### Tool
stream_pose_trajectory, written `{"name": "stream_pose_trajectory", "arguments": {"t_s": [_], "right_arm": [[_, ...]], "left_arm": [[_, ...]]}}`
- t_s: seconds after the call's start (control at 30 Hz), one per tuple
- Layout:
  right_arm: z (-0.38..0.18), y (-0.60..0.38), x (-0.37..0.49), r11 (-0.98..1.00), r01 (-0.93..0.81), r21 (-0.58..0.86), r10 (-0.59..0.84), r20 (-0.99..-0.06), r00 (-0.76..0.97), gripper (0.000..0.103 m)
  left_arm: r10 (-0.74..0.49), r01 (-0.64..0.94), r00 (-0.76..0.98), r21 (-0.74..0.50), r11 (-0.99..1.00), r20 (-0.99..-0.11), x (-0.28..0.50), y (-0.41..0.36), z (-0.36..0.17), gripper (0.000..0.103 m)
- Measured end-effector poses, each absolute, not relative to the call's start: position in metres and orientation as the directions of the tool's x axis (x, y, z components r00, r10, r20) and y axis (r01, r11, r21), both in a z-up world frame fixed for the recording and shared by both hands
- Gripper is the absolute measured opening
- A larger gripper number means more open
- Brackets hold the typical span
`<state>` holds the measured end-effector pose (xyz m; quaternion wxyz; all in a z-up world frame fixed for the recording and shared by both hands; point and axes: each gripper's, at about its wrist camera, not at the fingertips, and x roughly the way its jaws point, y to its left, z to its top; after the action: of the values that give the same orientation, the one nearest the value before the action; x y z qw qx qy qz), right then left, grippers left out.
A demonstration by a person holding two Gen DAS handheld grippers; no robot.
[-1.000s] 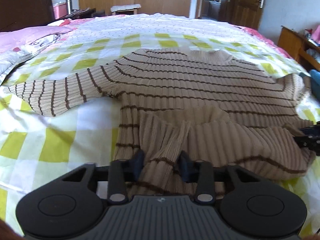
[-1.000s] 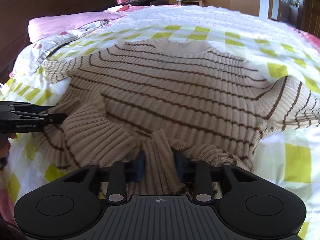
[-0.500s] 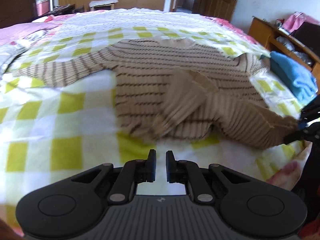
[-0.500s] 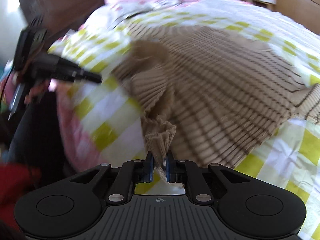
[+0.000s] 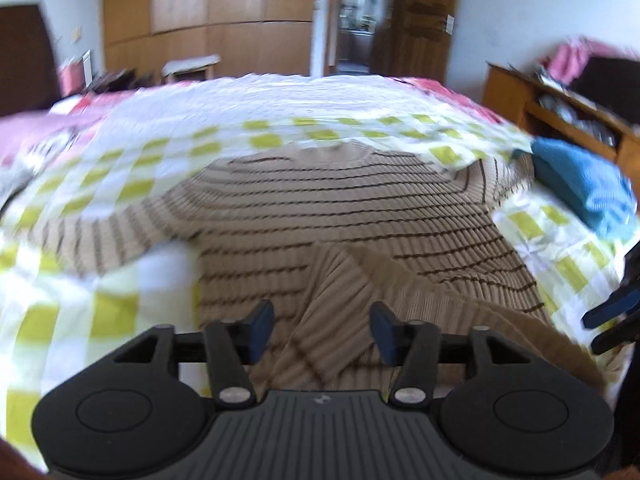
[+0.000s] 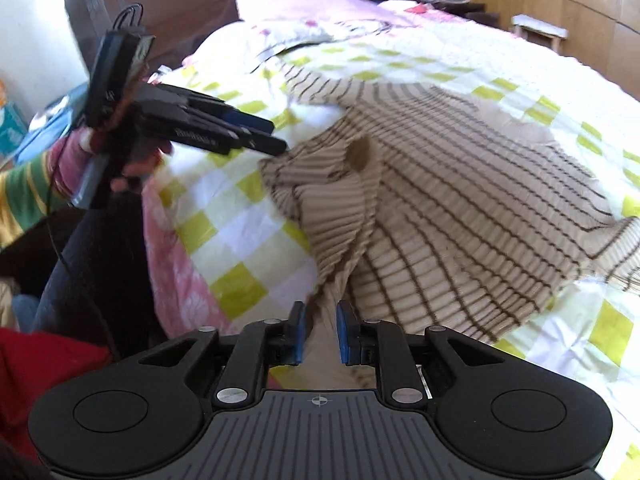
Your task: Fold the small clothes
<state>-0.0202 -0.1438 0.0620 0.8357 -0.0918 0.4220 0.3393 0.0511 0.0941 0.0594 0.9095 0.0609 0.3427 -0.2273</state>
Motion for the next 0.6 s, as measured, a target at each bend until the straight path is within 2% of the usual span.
{"name": "stream_pose_trajectory", "arguments": {"t_s": [0.2, 0.33, 0.37, 0.4, 0.47, 0.6], "right_arm": [[0.054, -0.147, -0.014, 0.8, -0.584, 0.137, 0.469, -0.75, 0.466, 0.02], [0.044, -0.143, -0.007, 0.807, -0.569, 0.157, 0.476, -0.743, 0.47, 0.02], [0.042, -0.141, -0.005, 0.809, -0.566, 0.159, 0.475, -0.744, 0.47, 0.02], [0.04, -0.139, -0.003, 0.812, -0.562, 0.157, 0.471, -0.746, 0.472, 0.02], [0.037, -0.135, 0.0, 0.814, -0.56, 0.154, 0.466, -0.749, 0.472, 0.02], [0.034, -0.132, 0.001, 0.815, -0.557, 0.162, 0.469, -0.748, 0.47, 0.02]], "left_arm": [[-0.348, 0.544, 0.623, 0.069, 0.836, -0.701, 0.053, 0.061, 0.045, 0.062], [-0.273, 0.532, 0.646, 0.163, 0.831, -0.713, 0.051, 0.051, 0.038, 0.059], [-0.258, 0.524, 0.645, 0.171, 0.834, -0.719, 0.053, 0.05, 0.037, 0.051], [-0.247, 0.518, 0.639, 0.17, 0.838, -0.728, 0.055, 0.05, 0.034, 0.037], [-0.25, 0.512, 0.609, 0.132, 0.849, -0.753, 0.06, 0.052, 0.031, 0.022], [-0.299, 0.502, 0.589, 0.05, 0.864, -0.751, 0.056, 0.064, 0.033, 0.017]]}}
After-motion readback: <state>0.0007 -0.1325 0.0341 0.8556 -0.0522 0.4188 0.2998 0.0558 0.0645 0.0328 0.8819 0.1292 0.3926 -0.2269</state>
